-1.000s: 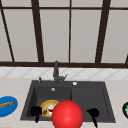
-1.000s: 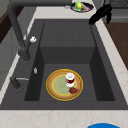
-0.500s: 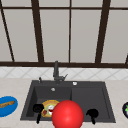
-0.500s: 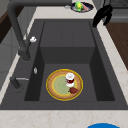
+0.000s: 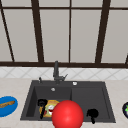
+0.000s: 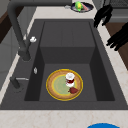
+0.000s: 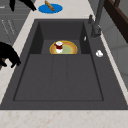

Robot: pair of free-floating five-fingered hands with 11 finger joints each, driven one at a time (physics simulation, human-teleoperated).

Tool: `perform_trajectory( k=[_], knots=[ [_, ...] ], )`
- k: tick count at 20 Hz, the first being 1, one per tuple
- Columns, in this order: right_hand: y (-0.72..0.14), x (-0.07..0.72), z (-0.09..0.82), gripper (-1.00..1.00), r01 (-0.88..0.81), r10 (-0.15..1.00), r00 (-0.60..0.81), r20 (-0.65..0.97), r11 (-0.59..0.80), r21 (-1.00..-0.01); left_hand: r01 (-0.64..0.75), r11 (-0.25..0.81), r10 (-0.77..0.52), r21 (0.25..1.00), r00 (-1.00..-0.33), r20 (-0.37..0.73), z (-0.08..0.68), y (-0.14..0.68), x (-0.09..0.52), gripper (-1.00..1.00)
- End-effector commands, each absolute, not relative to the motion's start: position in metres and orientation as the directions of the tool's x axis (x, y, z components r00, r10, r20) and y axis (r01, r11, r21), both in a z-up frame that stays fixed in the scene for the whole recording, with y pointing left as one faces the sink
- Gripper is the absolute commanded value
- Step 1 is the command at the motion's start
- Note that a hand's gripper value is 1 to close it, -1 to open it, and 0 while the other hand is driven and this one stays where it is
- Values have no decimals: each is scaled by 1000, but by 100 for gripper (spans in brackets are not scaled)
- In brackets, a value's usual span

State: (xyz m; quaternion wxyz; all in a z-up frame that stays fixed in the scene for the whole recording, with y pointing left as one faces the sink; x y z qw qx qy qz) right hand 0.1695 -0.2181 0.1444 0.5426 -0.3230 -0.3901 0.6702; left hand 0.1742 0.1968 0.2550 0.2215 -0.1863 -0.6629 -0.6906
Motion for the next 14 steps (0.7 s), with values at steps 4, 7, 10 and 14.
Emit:
perform_trajectory(
  k=[4, 7, 10, 14],
  knots=[
    [-218, 170, 144, 0, -475, 979, -202, -9, -106, -874, 595, -17, -68, 804, -803, 593, 227, 185, 221, -100],
    [-218, 170, 144, 0, -475, 979, -202, -9, -106, -874, 593, -16, -70, 805, -804, 591, 211, 180, 243, -100],
    [-218, 170, 144, 0, -475, 979, -201, -9, -105, -874, 580, -11, -73, 815, -813, 577, 194, 177, 266, -100],
    [-218, 170, 144, 0, -475, 980, -201, -8, -105, -874, 564, 4, -71, 826, -824, 563, 175, 175, 292, -100]
  ],
)
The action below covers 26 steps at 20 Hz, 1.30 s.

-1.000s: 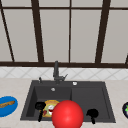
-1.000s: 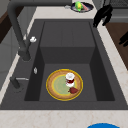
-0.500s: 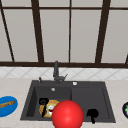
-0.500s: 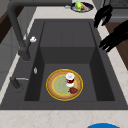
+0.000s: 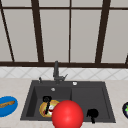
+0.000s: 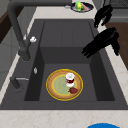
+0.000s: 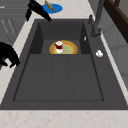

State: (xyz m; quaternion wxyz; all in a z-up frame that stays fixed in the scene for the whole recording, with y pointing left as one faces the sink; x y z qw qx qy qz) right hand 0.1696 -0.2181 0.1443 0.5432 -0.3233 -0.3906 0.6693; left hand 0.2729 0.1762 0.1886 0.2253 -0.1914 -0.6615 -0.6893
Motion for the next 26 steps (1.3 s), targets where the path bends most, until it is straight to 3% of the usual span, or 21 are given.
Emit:
perform_trajectory(
  k=[1, 9, 18, 26],
  knots=[
    [-218, 170, 144, 0, -475, 980, -201, -8, -105, -874, 564, 9, -71, 826, -823, 563, 171, 175, 297, -100],
    [-218, 170, 144, 0, -474, 980, -201, -8, -104, -874, 503, 40, -89, 863, -859, 505, 119, 174, 319, -100],
    [-218, 170, 144, 0, -474, 980, -201, -8, -104, -874, 525, 26, -87, 851, -846, 525, 72, 173, 364, -100],
    [-218, 170, 144, 0, -474, 980, -200, -8, -104, -874, 543, -1, -63, 840, -838, 542, 48, 175, 358, -100]
  ],
)
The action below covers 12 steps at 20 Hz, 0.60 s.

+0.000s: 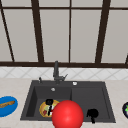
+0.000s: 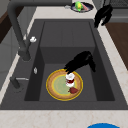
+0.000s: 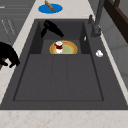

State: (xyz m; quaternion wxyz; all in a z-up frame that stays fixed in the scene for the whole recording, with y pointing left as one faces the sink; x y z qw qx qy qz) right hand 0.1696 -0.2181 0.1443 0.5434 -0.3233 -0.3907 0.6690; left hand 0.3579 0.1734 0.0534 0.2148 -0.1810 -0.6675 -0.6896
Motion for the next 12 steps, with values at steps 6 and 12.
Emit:
perform_trajectory(
  k=[6, 12],
  knots=[
    [-218, 170, 144, 0, -474, 980, -200, -8, -104, -874, 549, -9, -64, 836, -834, 547, 29, 176, 387, -100],
    [-218, 170, 144, 0, -474, 980, -200, -8, -104, -874, 538, -13, -57, 843, -842, 537, 9, 175, 383, -100]
  ],
)
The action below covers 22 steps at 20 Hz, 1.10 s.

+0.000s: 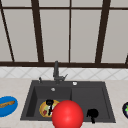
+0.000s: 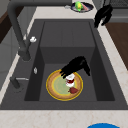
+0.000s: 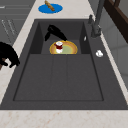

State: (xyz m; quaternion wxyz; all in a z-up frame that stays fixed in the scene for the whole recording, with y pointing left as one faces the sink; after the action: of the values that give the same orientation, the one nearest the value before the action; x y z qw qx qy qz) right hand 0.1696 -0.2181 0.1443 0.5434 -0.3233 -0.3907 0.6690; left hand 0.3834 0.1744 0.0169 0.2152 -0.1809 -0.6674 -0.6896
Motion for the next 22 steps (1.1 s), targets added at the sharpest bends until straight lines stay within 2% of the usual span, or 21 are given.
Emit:
perform_trajectory(
  k=[1, 16, 22],
  knots=[
    [-218, 170, 144, 0, -474, 980, -200, -8, -104, -874, 542, -10, -52, 841, -840, 540, 7, 174, 383, -100],
    [-218, 170, 144, 0, -474, 980, -200, -8, -104, -874, 541, -10, -62, 841, -840, 539, -38, 177, 403, -100],
    [-218, 170, 144, 0, -474, 980, -200, -8, -104, -874, 576, 0, -57, 817, -816, 575, -50, 180, 415, -100]
  ],
)
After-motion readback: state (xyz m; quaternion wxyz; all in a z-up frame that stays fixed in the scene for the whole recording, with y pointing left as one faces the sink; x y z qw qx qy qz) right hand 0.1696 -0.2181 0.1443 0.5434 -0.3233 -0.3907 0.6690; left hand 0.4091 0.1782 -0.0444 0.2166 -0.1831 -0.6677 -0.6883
